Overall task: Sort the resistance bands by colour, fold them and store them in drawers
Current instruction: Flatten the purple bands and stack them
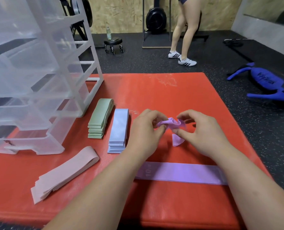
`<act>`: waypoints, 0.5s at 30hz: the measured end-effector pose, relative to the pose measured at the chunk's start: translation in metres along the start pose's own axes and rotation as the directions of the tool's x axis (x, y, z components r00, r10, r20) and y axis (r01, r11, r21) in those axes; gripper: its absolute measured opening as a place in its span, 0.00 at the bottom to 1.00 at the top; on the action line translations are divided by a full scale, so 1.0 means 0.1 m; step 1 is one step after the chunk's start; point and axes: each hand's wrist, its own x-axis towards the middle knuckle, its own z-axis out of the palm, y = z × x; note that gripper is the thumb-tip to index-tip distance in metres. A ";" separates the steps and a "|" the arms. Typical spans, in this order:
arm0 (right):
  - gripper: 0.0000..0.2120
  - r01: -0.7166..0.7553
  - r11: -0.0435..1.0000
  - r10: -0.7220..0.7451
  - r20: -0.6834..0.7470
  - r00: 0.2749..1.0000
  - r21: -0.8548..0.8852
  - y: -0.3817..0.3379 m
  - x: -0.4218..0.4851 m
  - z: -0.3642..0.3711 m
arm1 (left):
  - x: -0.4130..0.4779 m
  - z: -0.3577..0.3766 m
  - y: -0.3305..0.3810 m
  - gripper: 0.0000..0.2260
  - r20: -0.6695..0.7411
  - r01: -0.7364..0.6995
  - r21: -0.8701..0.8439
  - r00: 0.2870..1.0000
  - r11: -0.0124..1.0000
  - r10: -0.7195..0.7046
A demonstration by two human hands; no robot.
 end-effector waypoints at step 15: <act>0.11 0.209 0.978 -0.203 -0.201 0.958 0.007 -0.15 0.00 0.07 | 0.01 -0.12 0.19 0.13 0.242 0.385 -0.462 0.921 0.799 -0.304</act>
